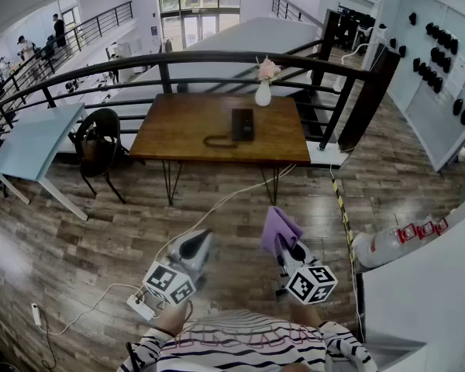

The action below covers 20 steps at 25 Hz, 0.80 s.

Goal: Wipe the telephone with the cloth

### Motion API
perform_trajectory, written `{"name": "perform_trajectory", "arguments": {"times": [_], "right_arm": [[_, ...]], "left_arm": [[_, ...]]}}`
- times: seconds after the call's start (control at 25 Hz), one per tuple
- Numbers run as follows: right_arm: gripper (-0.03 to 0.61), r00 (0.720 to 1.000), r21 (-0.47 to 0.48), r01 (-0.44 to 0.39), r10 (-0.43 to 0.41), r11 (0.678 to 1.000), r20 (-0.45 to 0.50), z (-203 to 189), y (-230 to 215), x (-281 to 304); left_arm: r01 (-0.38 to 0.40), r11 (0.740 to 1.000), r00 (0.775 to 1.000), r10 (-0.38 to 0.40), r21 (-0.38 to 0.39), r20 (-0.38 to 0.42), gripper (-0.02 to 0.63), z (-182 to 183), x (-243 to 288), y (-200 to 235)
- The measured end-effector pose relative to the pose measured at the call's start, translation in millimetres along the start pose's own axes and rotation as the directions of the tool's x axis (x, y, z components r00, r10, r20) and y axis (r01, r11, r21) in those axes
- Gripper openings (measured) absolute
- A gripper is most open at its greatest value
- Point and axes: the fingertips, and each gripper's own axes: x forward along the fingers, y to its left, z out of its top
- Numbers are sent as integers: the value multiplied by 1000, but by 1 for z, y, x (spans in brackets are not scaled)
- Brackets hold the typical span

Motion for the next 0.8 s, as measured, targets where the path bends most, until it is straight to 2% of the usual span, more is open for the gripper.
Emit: {"name": "perform_trajectory", "arguments": {"times": [0.52,0.8], "right_arm": [[37,998,49,-61,63,997,-30,-4,-34,-16],[37,996,65,-57,61,996,-60,-12,-40,5]], "left_arm": [[-66,998,998,66,-20,-2,1,-29,14,-24],[-83,995,997,83,-52,2,2,-35,18,-7]]}}
